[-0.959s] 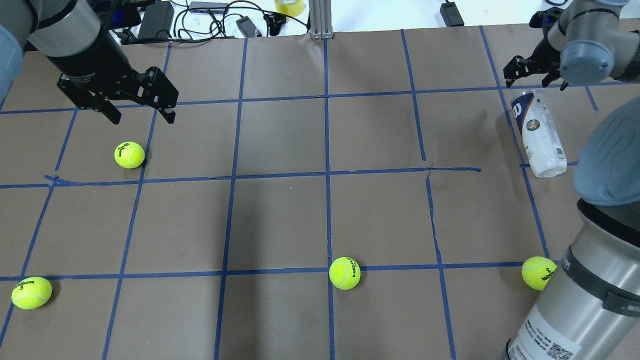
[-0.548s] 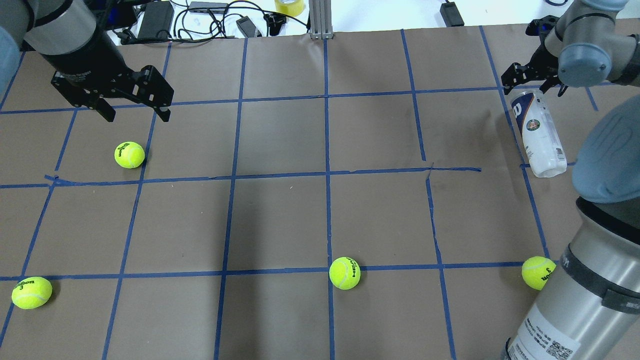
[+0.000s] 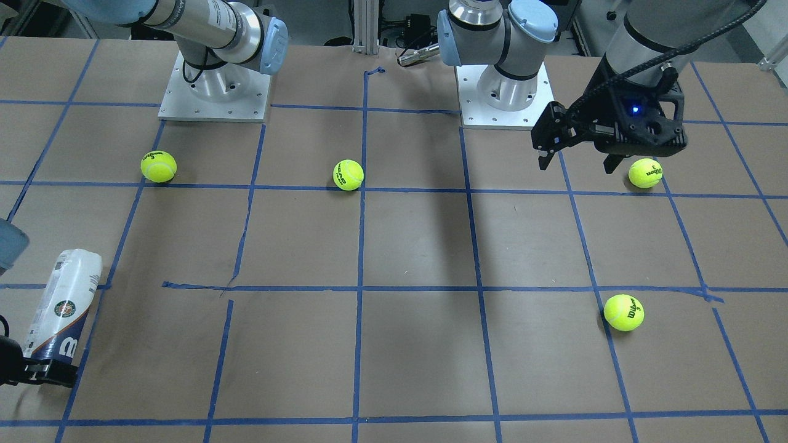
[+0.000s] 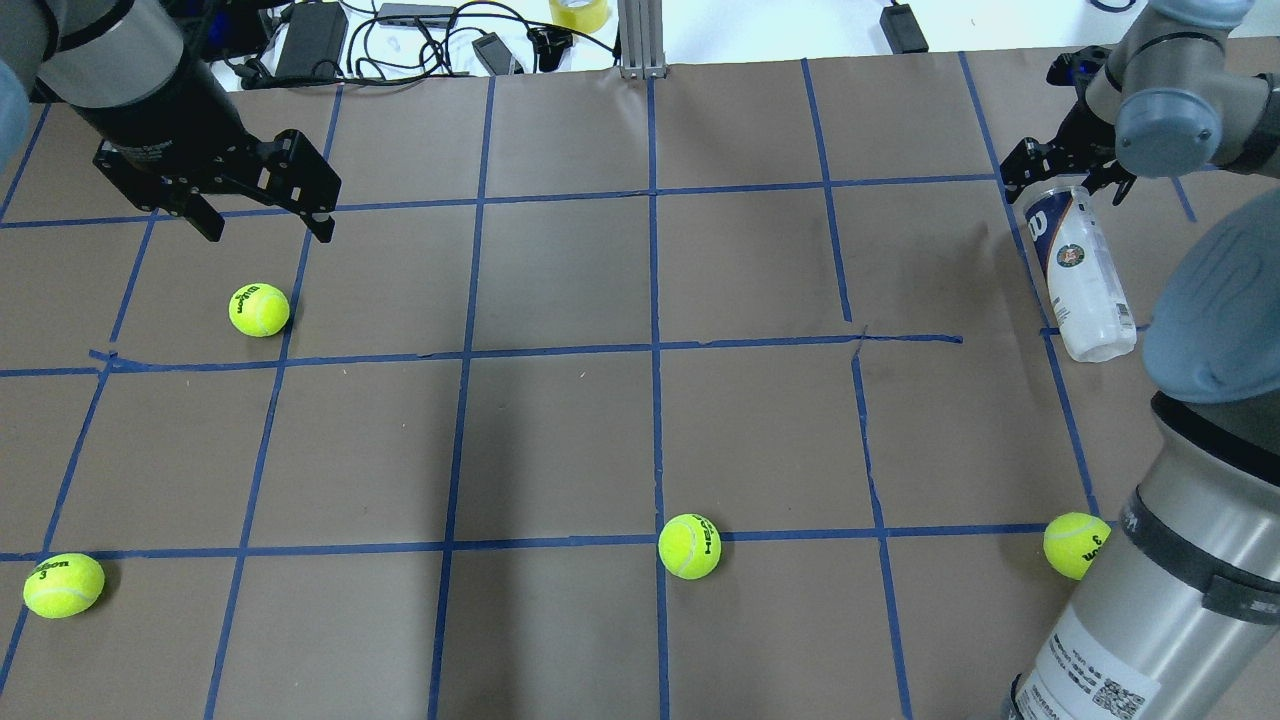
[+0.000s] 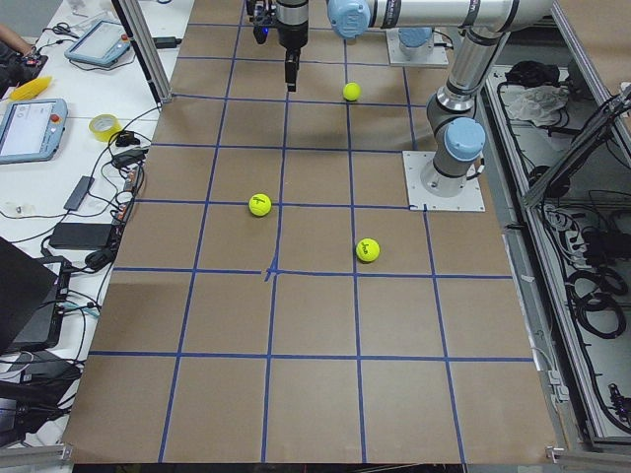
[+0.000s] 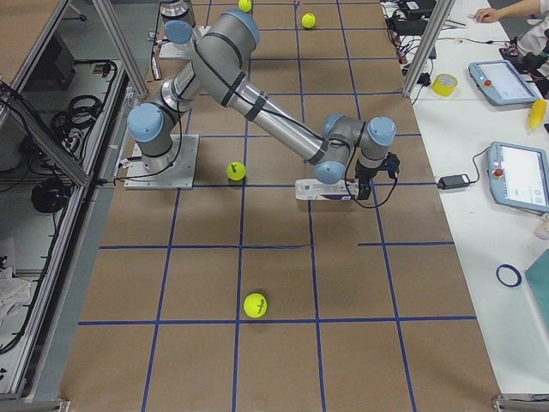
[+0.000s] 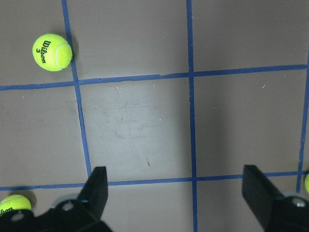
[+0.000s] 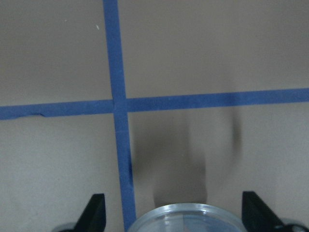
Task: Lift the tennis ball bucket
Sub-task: 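Close the right gripper on the can's rim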
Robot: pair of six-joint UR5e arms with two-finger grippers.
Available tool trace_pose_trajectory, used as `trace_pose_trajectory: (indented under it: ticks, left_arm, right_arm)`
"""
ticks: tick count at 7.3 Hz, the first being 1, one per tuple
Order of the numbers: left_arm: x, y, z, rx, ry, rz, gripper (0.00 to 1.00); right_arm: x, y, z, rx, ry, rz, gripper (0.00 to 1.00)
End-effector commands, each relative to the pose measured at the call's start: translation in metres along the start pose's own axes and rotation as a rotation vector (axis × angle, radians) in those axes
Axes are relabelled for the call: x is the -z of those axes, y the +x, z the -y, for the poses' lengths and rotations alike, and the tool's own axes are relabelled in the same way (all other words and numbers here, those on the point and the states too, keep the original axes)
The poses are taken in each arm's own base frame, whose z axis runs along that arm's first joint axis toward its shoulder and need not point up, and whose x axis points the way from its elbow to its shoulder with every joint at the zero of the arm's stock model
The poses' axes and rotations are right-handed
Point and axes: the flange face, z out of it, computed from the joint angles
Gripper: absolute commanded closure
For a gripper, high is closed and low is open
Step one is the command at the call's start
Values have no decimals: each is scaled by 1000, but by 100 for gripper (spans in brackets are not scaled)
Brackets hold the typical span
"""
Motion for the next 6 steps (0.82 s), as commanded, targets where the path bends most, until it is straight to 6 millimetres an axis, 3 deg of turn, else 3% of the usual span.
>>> trace_pose_trajectory:
  ticks: [1,2,3,6]
  left_arm:
    - [0,0,0,0,0,-1,0]
    - [-1,0,0,0,-3,-1,0]
    - [-1,0,0,0,-3,-1,0]
    - [-1,-1,0,1,-1,-1,0]
  right_arm:
    - [24,2,7,3,39,-20,0]
    - [18,1,5,3,25,-15,0]
    - [-1,0,-5,-4,-21,5,0]
    - [0,1,-15,3,-46,-22,0]
